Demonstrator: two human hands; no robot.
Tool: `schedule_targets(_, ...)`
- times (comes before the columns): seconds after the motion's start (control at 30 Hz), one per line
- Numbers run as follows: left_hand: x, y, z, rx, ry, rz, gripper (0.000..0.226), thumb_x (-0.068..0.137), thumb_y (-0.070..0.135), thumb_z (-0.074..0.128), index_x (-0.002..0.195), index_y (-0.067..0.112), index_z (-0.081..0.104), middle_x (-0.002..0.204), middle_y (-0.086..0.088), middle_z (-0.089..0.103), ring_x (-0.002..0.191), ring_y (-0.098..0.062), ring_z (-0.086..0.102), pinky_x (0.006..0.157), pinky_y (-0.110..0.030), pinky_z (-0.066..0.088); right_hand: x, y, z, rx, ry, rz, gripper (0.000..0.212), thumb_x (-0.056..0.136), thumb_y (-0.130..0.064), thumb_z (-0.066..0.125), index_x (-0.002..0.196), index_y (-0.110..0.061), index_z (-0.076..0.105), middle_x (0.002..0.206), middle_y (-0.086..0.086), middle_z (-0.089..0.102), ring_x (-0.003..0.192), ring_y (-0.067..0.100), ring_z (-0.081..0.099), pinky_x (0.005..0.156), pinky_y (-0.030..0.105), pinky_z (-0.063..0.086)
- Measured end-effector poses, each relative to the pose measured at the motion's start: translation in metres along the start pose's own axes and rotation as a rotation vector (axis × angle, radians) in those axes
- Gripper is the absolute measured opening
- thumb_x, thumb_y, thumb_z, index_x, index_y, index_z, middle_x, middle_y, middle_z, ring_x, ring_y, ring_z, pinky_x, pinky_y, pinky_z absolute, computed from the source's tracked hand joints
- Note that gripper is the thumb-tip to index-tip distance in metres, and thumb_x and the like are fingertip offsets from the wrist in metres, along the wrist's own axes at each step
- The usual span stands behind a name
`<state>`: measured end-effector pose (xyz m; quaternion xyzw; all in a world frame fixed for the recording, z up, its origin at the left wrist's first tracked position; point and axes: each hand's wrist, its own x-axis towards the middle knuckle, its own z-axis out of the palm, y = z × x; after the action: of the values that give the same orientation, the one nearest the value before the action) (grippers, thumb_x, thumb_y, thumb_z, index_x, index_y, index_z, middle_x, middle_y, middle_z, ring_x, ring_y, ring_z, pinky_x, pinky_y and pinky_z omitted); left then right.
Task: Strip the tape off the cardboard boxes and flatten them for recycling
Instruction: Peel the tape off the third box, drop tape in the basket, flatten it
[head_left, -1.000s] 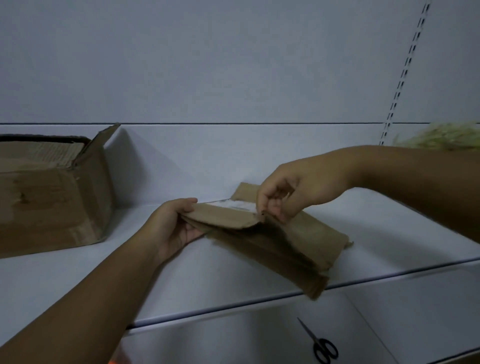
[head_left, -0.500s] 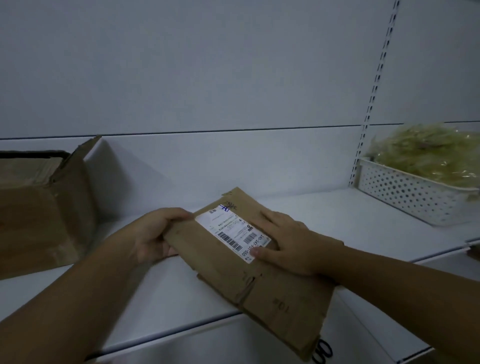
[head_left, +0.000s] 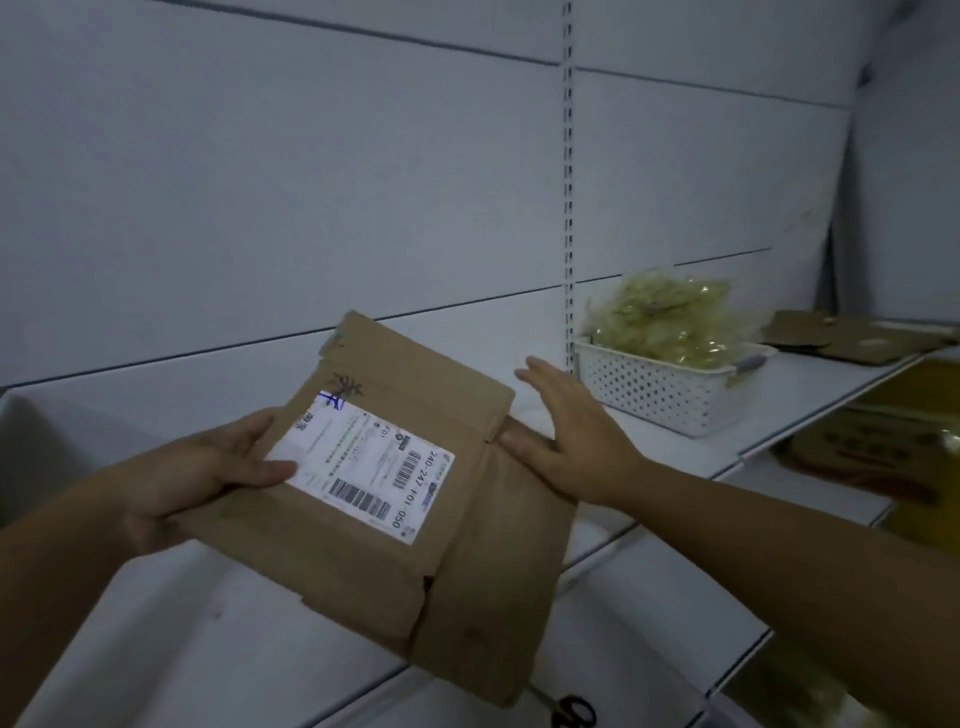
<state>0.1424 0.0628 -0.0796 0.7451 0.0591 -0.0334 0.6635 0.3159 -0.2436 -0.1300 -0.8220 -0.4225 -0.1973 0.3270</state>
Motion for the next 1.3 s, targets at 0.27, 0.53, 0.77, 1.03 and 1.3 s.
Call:
schedule_targets(0.27,0.069,0.053,0.128,-0.082,0.031,0.2,0.064,0.065,0.009,0.077,0.121,0.034,0.059,0.118,-0.004,0.068,0.101,-0.028,0.067,0.067,-0.035,0.058,-0.035,0.089,-0.138,1.073,-0.132,0.662,0.041,0.081,-0.04,0.066,0.114,-0.017,0.062,0.106,0.006,0.072,0.096,0.022,0.069,0.077,0.036,0.057)
schedule_targets(0.53,0.178,0.08,0.374,-0.087,-0.037,0.007,0.031,0.085,0.004,0.058,0.115,0.01,0.06,0.103,-0.014,0.073,0.083,-0.028,0.072,0.059,-0.032,0.059,-0.14,0.235,-0.268,1.055,0.158,0.848,0.03,0.088,-0.015,0.059,0.117,-0.007,0.06,0.111,0.019,0.067,0.103,0.036,0.062,0.092,0.05,0.048)
schedule_targets(0.77,0.268,0.056,0.502,-0.185,-0.129,-0.097,0.021,0.093,0.006,0.048,0.105,0.008,0.065,0.097,-0.015,0.074,0.084,-0.029,0.072,0.062,-0.033,0.058,-0.18,0.349,-0.322,0.828,0.309,0.914,0.038,0.082,-0.02,0.069,0.119,-0.018,0.06,0.101,0.01,0.071,0.086,0.029,0.069,0.064,0.036,0.056)
schedule_targets(1.03,0.411,0.049,0.553,-0.299,-0.112,-0.017,0.04,0.089,0.001,0.056,0.117,0.029,0.052,0.101,-0.011,0.073,0.086,-0.032,0.071,0.064,-0.04,0.057,-0.145,0.452,-0.347,0.663,0.419,0.92,0.058,0.078,-0.017,0.072,0.128,-0.028,0.044,0.113,0.006,0.063,0.097,0.029,0.063,0.078,0.043,0.055)
schedule_targets(1.3,0.522,0.072,0.645,-0.219,-0.262,-0.057,0.042,0.088,0.003,0.059,0.118,0.031,0.052,0.094,-0.006,0.075,0.082,-0.027,0.072,0.06,-0.034,0.058,-0.159,0.568,-0.422,0.678,0.46,0.987,0.041,0.075,-0.019,0.072,0.112,-0.029,0.058,0.103,0.01,0.07,0.086,0.034,0.07,0.067,0.043,0.057)
